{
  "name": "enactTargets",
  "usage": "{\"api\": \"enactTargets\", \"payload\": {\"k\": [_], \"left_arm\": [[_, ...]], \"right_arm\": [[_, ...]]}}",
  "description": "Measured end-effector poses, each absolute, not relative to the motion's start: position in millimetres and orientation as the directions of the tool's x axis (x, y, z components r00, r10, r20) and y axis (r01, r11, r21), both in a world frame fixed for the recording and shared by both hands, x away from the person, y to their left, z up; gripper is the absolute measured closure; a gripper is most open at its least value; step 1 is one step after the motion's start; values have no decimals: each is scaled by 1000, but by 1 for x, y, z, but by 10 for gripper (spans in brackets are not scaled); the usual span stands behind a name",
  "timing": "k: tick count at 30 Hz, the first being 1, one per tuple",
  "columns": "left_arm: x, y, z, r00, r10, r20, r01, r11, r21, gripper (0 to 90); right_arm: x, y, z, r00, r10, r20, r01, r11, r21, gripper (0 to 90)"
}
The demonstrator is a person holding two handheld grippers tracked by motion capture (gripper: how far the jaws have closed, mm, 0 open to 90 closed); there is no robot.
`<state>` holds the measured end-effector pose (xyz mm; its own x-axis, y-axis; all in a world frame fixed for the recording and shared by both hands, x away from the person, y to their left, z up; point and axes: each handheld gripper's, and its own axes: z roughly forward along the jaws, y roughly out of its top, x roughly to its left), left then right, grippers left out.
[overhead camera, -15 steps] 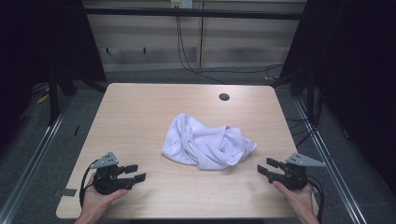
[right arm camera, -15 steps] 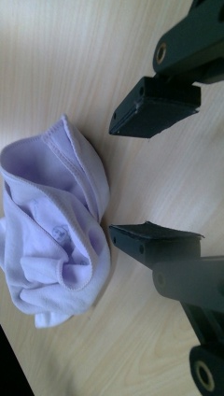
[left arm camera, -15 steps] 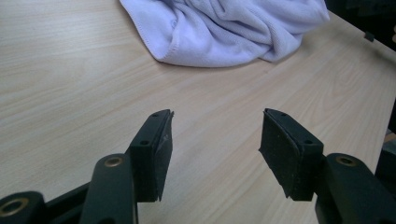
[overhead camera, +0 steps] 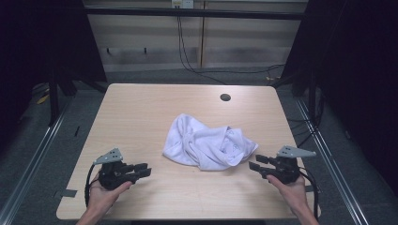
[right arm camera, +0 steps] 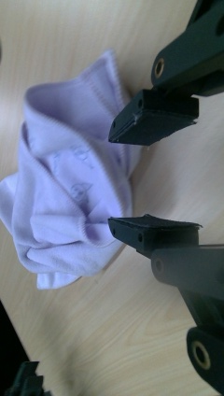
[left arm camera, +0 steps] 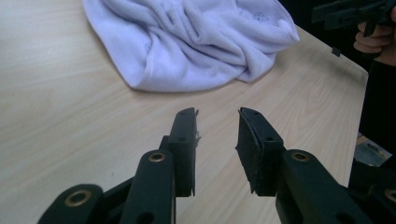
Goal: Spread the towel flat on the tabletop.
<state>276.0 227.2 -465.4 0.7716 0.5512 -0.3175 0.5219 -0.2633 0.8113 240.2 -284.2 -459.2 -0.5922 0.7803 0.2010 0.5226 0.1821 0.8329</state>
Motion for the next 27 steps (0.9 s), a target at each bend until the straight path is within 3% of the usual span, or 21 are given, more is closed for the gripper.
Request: {"api": "enactTargets", "payload": {"k": [2,6,8,11,14,16,18,20,23,27], "left_arm": [[287,216,-464,772,559,-301,519,-283,807,596],[309,202,-467,774,557,-300,522,-294,801,587],[330,188,-470,775,560,-293,524,-310,793,570],[342,177,-473,769,564,-302,534,-304,789,511],[356,149,-483,775,574,-265,531,-364,765,420],[356,141,-487,786,567,-247,521,-392,758,407],[353,127,-496,809,554,-198,503,-475,722,405],[350,124,-501,819,550,-161,480,-507,716,537],[352,133,-500,804,578,-138,488,-509,709,739],[347,139,-501,815,560,-150,482,-511,711,816]], "right_arm": [[251,-261,-448,-630,756,176,494,216,842,501],[269,-240,-445,-658,735,167,492,252,833,452],[298,-221,-449,-676,711,195,513,265,816,373],[318,-207,-461,-682,707,188,534,306,788,355],[328,-195,-480,-687,709,163,556,367,746,358],[328,-193,-485,-693,702,164,559,380,737,366],[325,-188,-498,-700,699,148,573,426,700,463],[320,-188,-499,-695,703,148,575,420,702,649],[317,-188,-500,-706,685,178,577,411,706,734],[309,-184,-500,-720,668,189,575,421,701,758]]}}
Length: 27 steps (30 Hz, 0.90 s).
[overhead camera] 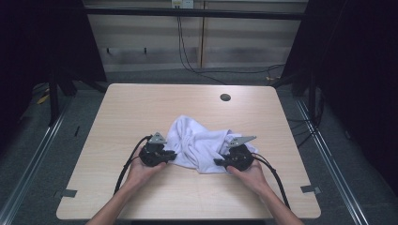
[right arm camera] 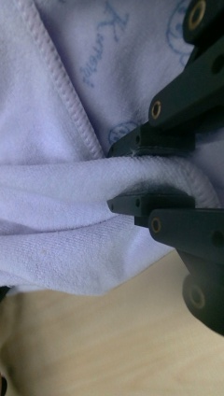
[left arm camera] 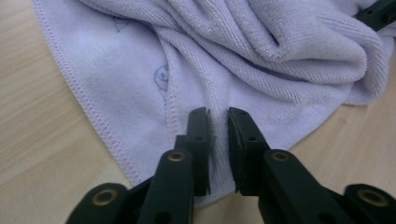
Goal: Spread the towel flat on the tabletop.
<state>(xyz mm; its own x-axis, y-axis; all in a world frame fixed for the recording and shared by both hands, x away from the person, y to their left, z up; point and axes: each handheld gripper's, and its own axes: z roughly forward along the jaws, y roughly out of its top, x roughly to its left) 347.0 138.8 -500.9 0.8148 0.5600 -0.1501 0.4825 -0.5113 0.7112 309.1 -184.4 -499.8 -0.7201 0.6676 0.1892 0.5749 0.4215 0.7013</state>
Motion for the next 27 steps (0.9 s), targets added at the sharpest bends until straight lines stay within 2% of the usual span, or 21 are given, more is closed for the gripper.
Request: {"api": "enactTargets", "payload": {"k": [8,10,17,19,20,21,24,27], "left_arm": [[320,156,-500,839,515,-174,473,-533,702,827],[311,162,-500,839,504,-203,484,-524,701,827],[283,176,-495,852,498,-159,461,-573,677,848],[278,180,-494,852,502,-149,459,-578,674,853],[275,183,-493,850,503,-154,464,-579,670,853],[274,186,-493,849,503,-160,468,-576,670,848],[273,193,-492,838,511,-189,487,-546,682,823],[273,197,-481,841,497,-212,464,-463,756,781]], "right_arm": [[285,-173,-501,-745,625,233,570,415,709,749],[275,-168,-502,-757,609,238,563,421,712,747],[256,-160,-500,-791,560,248,544,458,703,735],[247,-155,-499,-802,540,256,539,468,700,648],[247,-155,-499,-802,540,256,539,468,700,648],[244,-152,-496,-811,518,270,536,477,696,559],[244,-158,-490,-794,525,306,561,439,701,529],[245,-174,-474,-787,546,287,545,398,738,529]]}}
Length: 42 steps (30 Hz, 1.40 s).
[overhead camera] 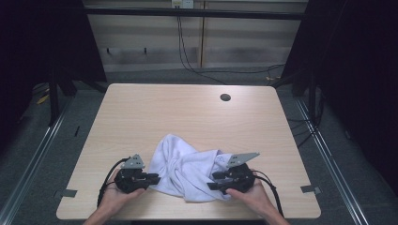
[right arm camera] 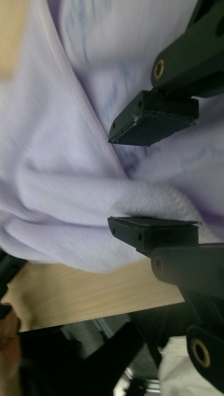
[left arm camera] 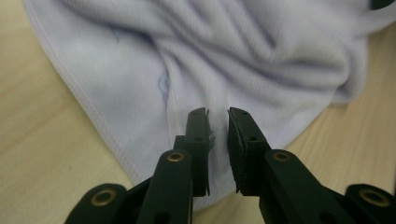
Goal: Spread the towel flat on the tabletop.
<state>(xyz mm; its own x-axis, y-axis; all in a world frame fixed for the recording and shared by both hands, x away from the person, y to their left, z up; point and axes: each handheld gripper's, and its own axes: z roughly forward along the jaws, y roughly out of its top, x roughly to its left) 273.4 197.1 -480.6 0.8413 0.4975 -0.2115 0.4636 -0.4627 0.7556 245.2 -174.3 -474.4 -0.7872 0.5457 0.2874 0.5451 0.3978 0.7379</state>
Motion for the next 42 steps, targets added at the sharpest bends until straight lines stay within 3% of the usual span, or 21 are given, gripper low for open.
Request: {"api": "enactTargets", "payload": {"k": [4,8,14,18,21,22,24,30,36,42], "left_arm": [[283,185,-467,842,496,-212,442,-408,799,740],[309,152,-452,854,467,-230,431,-384,817,640],[339,111,-462,844,466,-266,473,-410,780,504],[340,91,-482,857,459,-233,458,-473,753,486],[332,86,-489,873,438,-212,438,-516,736,583],[332,87,-487,875,431,-220,437,-509,741,644],[331,92,-483,880,409,-240,435,-496,751,815],[326,107,-471,883,380,-277,435,-436,788,832],[327,130,-442,878,386,-281,412,-316,854,835],[342,160,-415,840,456,-293,408,-177,896,839]], "right_arm": [[258,-202,-456,-729,627,275,545,289,787,529],[282,-210,-453,-694,688,211,528,288,799,503],[295,-209,-471,-693,694,196,546,328,771,462],[292,-204,-477,-696,693,187,549,346,761,468],[290,-199,-480,-711,680,182,545,368,754,570],[289,-198,-480,-714,677,181,545,374,750,600],[287,-197,-480,-721,667,189,552,387,739,743],[286,-207,-469,-714,670,203,553,362,750,853],[288,-224,-457,-678,701,221,562,300,771,861],[301,-249,-429,-588,788,182,557,232,798,866]]}}
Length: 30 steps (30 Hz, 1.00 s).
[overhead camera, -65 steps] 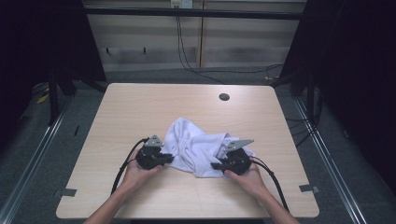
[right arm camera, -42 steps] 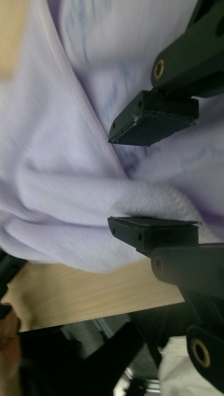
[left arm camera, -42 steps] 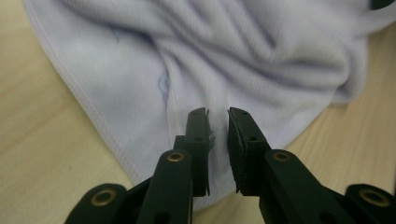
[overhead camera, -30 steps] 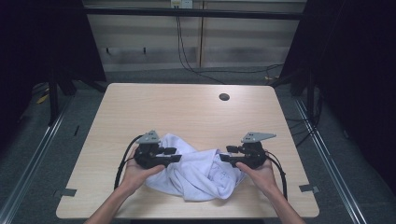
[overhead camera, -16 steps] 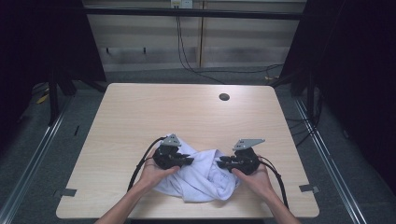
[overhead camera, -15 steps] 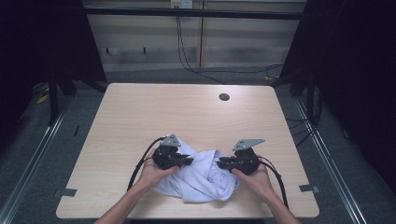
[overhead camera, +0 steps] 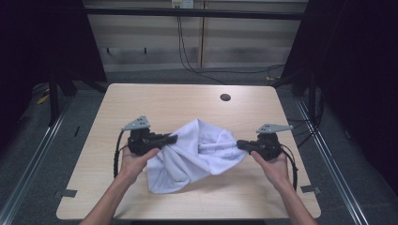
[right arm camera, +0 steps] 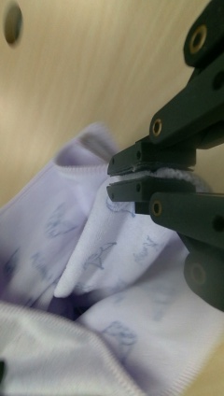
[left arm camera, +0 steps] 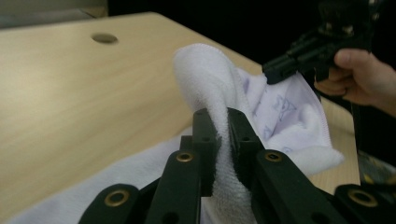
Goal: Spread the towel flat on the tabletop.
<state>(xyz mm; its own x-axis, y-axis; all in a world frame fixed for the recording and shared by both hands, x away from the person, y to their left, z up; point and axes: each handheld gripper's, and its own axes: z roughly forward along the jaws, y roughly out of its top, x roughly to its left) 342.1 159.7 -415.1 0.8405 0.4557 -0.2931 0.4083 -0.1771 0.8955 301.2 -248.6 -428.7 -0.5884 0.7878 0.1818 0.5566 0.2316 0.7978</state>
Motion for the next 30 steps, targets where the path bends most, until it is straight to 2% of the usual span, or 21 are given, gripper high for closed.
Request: {"api": "enactTargets", "payload": {"k": [7,8,10,12,14,16,17,20,24,25,27,30], "left_arm": [[359,190,-373,802,553,-228,361,-143,921,840],[362,191,-362,795,566,-217,349,-136,927,840],[365,191,-353,789,578,-206,334,-124,934,840],[376,195,-331,775,602,-195,303,-82,949,839],[382,197,-317,770,611,-184,284,-70,956,839],[388,197,-301,767,620,-166,259,-62,964,839],[391,197,-292,766,623,-159,245,-54,968,839],[406,191,-261,764,632,-127,207,-53,977,838],[404,186,-236,773,630,-75,142,-57,988,838],[401,184,-231,772,635,-43,119,-78,990,837],[392,181,-229,778,628,-8,92,-101,991,837],[378,180,-246,797,604,-14,96,-103,990,836]], "right_arm": [[319,-264,-400,-543,825,157,540,200,817,868],[324,-262,-383,-534,834,140,514,188,837,869],[326,-261,-377,-529,838,133,504,185,844,869],[334,-256,-348,-520,847,107,461,174,870,870],[337,-255,-341,-520,848,97,449,175,876,870],[351,-252,-311,-510,858,67,412,176,894,870],[351,-252,-311,-510,858,67,412,176,894,870],[374,-254,-277,-483,875,23,380,185,906,870],[386,-258,-255,-453,891,6,343,169,924,871],[386,-261,-241,-445,896,-7,294,153,944,871],[383,-263,-236,-437,899,-19,258,146,955,871],[370,-269,-239,-447,894,-8,217,117,969,871]]}}
